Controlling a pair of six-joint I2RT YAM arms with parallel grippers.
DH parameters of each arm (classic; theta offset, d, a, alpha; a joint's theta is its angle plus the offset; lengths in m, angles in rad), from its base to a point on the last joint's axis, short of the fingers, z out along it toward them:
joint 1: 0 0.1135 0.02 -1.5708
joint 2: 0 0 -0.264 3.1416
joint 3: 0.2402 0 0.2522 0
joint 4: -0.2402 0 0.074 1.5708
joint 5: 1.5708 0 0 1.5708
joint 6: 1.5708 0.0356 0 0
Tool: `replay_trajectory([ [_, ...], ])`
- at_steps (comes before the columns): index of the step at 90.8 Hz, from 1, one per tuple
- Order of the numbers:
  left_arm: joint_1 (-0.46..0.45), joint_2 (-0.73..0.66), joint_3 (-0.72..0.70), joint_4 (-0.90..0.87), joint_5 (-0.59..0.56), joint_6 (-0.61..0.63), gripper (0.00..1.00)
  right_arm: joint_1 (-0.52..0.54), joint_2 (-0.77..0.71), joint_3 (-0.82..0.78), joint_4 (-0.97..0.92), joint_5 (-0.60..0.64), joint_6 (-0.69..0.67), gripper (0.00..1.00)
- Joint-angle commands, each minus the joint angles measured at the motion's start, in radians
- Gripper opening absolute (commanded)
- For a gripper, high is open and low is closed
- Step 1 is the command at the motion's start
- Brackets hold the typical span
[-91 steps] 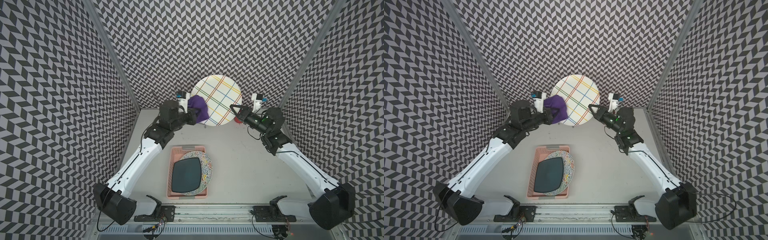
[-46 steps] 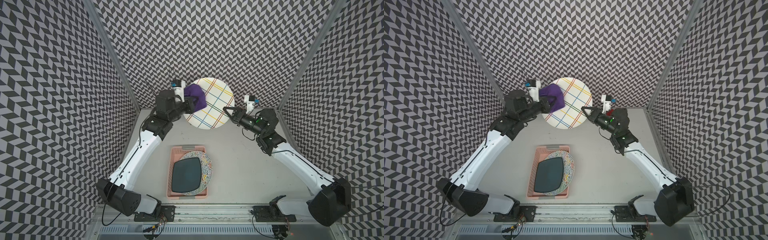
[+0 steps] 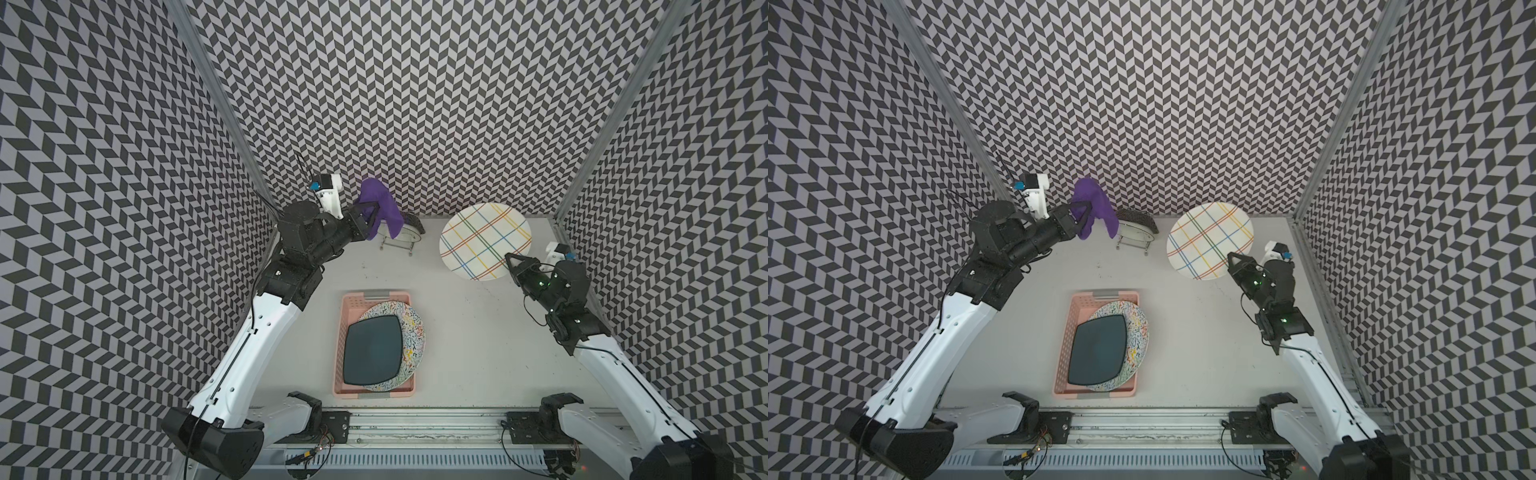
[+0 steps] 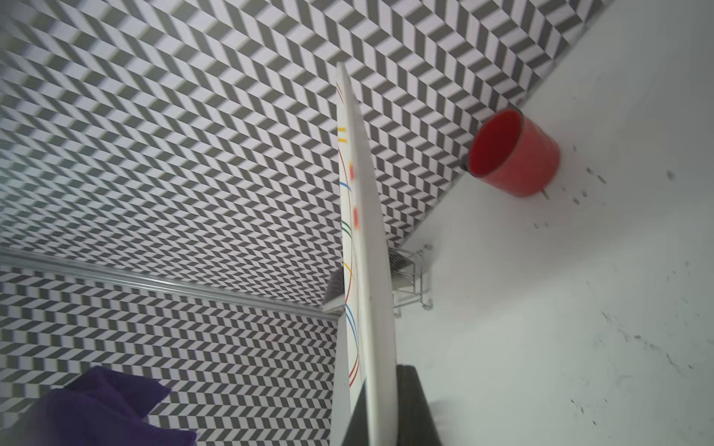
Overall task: Wipe the wet plate dry
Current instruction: Place the plate at the center of the board.
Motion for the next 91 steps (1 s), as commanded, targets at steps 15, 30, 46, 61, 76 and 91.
replay_trajectory([
  [15, -0.106, 0.005, -0.012, -0.027, -0.045, 0.099, 0.00, 0.007, 0.211, -0.034, 0.188, -0.159, -0.047, 0.00],
  [30, -0.120, 0.016, -0.023, -0.028, -0.050, 0.098, 0.00, 0.018, 0.346, -0.040, 0.255, -0.200, -0.069, 0.00],
  [46, -0.122, 0.013, -0.021, -0.035, -0.066, 0.106, 0.00, 0.035, 0.461, -0.062, 0.257, -0.221, -0.104, 0.00],
  [61, -0.122, 0.016, -0.023, -0.038, -0.075, 0.107, 0.00, 0.045, 0.538, -0.101, 0.222, -0.209, -0.160, 0.15],
  [76, -0.122, 0.021, -0.023, -0.036, -0.062, 0.116, 0.00, 0.045, 0.571, -0.099, 0.101, -0.140, -0.235, 0.40],
  [91, -0.122, 0.026, -0.020, -0.042, -0.053, 0.133, 0.00, 0.045, 0.547, -0.041, -0.052, -0.061, -0.329, 0.63],
])
